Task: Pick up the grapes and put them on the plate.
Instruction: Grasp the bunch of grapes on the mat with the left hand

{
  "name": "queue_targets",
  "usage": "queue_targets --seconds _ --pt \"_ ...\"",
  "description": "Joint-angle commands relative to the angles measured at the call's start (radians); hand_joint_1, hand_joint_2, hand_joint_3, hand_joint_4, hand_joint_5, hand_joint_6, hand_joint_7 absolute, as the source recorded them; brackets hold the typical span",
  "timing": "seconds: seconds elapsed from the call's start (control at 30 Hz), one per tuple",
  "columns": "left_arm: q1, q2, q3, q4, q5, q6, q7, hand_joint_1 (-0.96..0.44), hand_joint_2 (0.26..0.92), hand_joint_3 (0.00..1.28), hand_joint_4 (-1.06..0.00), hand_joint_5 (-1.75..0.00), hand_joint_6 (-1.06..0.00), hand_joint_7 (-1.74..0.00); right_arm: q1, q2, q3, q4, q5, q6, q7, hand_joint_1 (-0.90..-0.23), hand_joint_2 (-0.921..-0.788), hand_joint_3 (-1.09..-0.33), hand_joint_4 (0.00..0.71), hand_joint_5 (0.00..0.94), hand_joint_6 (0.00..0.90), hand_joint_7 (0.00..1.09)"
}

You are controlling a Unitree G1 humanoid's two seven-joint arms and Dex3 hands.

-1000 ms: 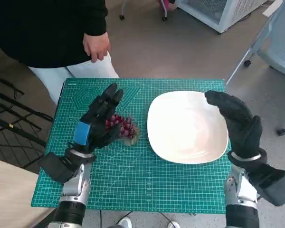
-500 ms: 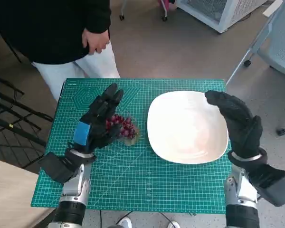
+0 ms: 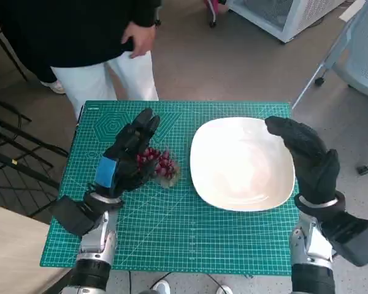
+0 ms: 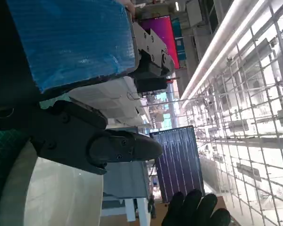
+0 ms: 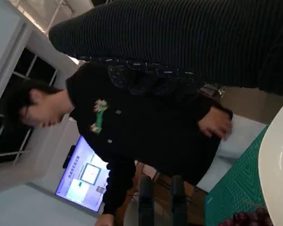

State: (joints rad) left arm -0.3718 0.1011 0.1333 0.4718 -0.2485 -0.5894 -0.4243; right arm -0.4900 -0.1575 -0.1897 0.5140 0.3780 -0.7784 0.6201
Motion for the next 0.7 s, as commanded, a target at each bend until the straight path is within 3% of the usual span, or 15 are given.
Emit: queue_targets --seconds 0.03,0.2,0.33,0.53,0.7 --pt "0.013 0.045 0.003 -0.053 0.033 0.016 0.013 -0.45 0.921 0.23 -0.32 0.00 -0.39 0.00 0.011 -0.006 0.005 0.007 0.001 0.012 0.010 -0.571 -0.921 -0.670 0.189 0.001 -0.001 0.38" --pt "0.031 0.198 -0.026 -0.138 0.331 0.041 0.104 -0.53 0.920 0.13 -0.17 0.00 -0.27 0.00 0.014 -0.007 0.006 -0.001 0.000 0.014 0.009 -0.570 -0.921 -0.669 0.187 0.000 -0.001 0.38" --pt "0.049 0.316 -0.058 -0.284 0.588 0.198 0.131 -0.60 0.883 0.04 -0.06 0.00 -0.19 0.00 0.012 -0.007 0.005 0.003 -0.001 0.013 0.009 -0.569 -0.921 -0.670 0.185 0.000 -0.001 0.37" --pt "0.040 0.352 -0.106 -0.381 0.768 0.418 0.117 -0.54 0.772 0.01 -0.01 0.00 -0.15 0.00 0.010 -0.004 0.006 0.005 -0.009 0.012 0.002 -0.571 -0.921 -0.670 0.187 0.002 0.000 0.37" --pt "0.026 0.348 -0.155 -0.403 0.860 0.548 0.112 -0.50 0.724 0.00 0.00 0.00 -0.16 -0.01 0.010 -0.001 0.009 0.000 -0.014 0.014 -0.004 -0.570 -0.921 -0.673 0.187 0.001 -0.001 0.37"
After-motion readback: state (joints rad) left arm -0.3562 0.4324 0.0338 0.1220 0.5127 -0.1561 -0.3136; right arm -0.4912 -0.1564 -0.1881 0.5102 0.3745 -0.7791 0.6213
